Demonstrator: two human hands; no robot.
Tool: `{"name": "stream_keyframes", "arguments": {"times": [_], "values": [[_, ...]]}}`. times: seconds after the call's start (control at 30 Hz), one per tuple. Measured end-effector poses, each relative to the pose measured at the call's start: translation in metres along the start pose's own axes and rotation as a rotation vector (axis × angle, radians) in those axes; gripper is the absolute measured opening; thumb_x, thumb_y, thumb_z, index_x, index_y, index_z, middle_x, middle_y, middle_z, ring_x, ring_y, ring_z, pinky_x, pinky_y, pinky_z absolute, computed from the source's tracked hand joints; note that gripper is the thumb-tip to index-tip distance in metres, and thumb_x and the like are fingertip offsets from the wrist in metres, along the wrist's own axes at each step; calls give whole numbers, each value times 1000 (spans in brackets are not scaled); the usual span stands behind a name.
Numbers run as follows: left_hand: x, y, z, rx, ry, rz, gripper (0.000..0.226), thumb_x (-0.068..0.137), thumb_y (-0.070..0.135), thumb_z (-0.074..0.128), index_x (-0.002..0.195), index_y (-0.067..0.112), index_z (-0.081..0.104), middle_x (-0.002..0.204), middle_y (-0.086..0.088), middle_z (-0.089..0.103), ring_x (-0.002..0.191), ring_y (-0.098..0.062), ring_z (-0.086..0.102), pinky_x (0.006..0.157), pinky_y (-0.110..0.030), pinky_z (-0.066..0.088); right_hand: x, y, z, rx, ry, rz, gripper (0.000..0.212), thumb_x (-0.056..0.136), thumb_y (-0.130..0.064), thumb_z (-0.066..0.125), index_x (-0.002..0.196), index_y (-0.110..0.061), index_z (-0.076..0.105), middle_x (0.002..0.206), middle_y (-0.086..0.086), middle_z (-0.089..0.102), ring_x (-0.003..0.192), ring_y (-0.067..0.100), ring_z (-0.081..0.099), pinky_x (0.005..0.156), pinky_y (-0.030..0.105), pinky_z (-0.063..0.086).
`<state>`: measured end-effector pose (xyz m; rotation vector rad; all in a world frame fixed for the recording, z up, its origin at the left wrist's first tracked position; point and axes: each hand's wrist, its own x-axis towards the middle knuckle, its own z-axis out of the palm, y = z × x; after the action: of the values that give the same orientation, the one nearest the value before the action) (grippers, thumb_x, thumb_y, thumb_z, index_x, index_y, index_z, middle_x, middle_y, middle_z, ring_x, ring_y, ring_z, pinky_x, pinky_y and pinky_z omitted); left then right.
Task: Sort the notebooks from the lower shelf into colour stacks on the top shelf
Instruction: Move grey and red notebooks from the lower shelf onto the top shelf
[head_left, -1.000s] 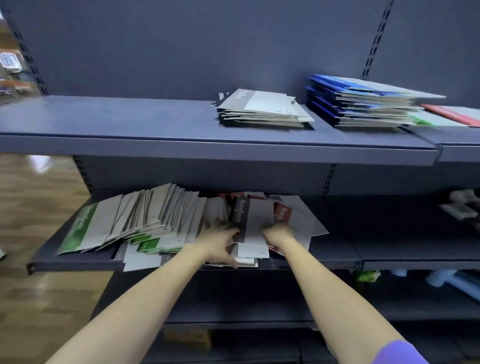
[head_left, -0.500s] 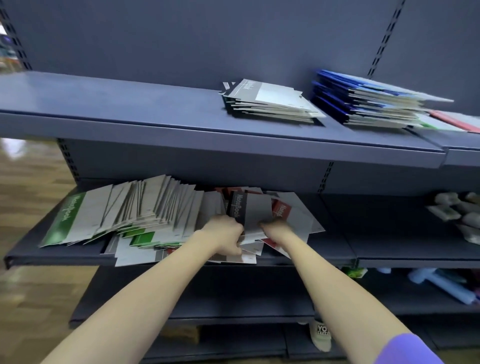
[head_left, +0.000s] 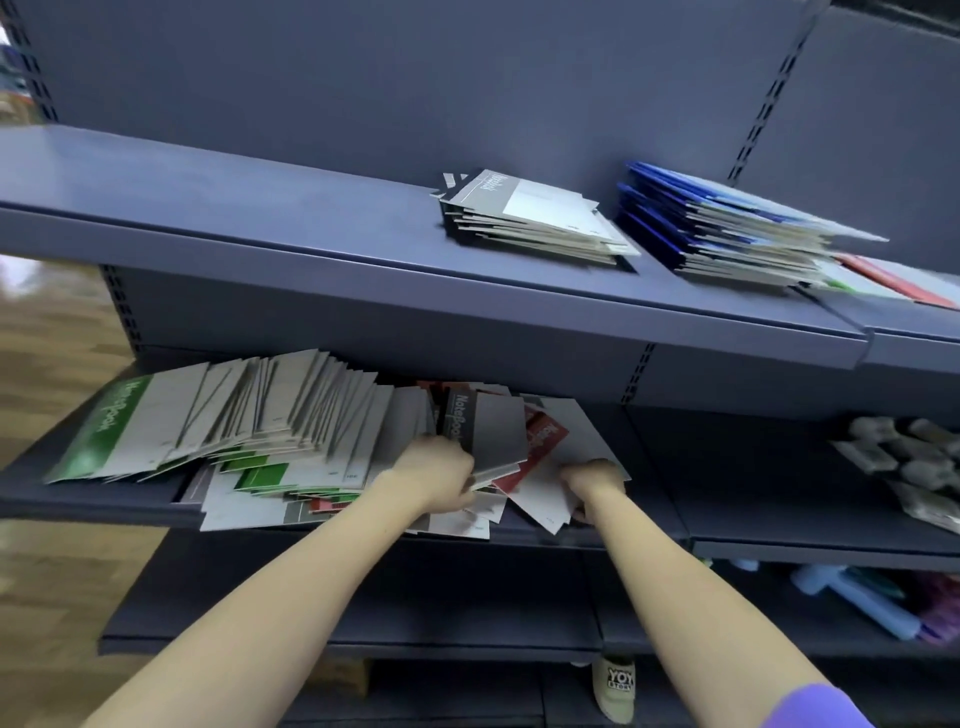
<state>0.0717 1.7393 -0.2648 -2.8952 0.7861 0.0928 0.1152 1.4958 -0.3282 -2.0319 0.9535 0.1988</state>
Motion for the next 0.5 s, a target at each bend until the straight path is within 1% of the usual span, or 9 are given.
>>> {"name": "stream_keyframes", "arguments": {"times": [0.07,0.1,0.13,0.2,0.23,0.3,0.37,0.4,0.5], "values": [[-2,3,4,23,11,-10,33,93,44,50,81,15,61,71,-2,51,69,-25,49,64,-31,37,-9,0,-4,168,-53,25,32,77,-12,64,107,-3,58,90,16,61,79,30,62,69,43,61],[-3,3,6,29,19,-18,35,93,44,49,85,14,64,75,-3,55,70,-25,50,64,-31,38,-26,-4,-10,254,-59,40,18,84,-7,62,102,-5,56,87,16,59,75,29,59,64,40,58],[-4,4,8,28,19,-28,36,94,44,49,88,14,67,79,-5,59,72,-26,52,65,-31,38,-34,-7,-14,311,-53,36,14,88,-5,61,100,-7,56,89,16,59,75,28,59,60,38,55],[-4,5,10,24,18,-45,36,94,43,48,90,14,69,88,-8,66,76,-27,55,65,-31,39,-38,-10,-23,310,24,-10,14,89,-4,62,102,-8,58,92,15,62,78,28,62,56,33,52],[-4,6,10,28,22,-48,36,95,43,48,91,13,69,90,-8,67,76,-28,55,66,-30,39,-41,-11,-26,252,77,-31,16,90,-6,61,106,-7,60,94,15,63,81,30,64,58,33,52],[-5,8,10,50,25,-48,35,96,40,47,91,13,68,93,-8,68,78,-28,57,66,-30,39,-39,-10,-32,188,181,-49,28,93,-11,56,120,-3,58,110,18,65,99,35,65,73,34,52],[-6,13,7,85,15,-40,33,98,36,46,95,12,68,96,-9,69,87,-30,63,68,-31,37,-38,-8,-38,247,240,-78,42,95,-13,50,137,-6,48,128,20,59,113,40,59,92,42,51],[-7,17,7,101,0,-29,31,99,32,45,97,11,68,99,-10,69,91,-31,64,68,-32,36,-38,-7,-40,297,254,-92,46,97,-13,48,141,-7,42,134,22,56,118,41,56,98,46,49],[-9,26,8,166,-27,10,25,98,19,45,99,10,68,102,-12,70,93,-31,65,71,-33,39,-39,-8,-48,472,301,-60,47,98,-11,50,143,-4,38,139,24,50,123,43,52,100,48,45]]}}
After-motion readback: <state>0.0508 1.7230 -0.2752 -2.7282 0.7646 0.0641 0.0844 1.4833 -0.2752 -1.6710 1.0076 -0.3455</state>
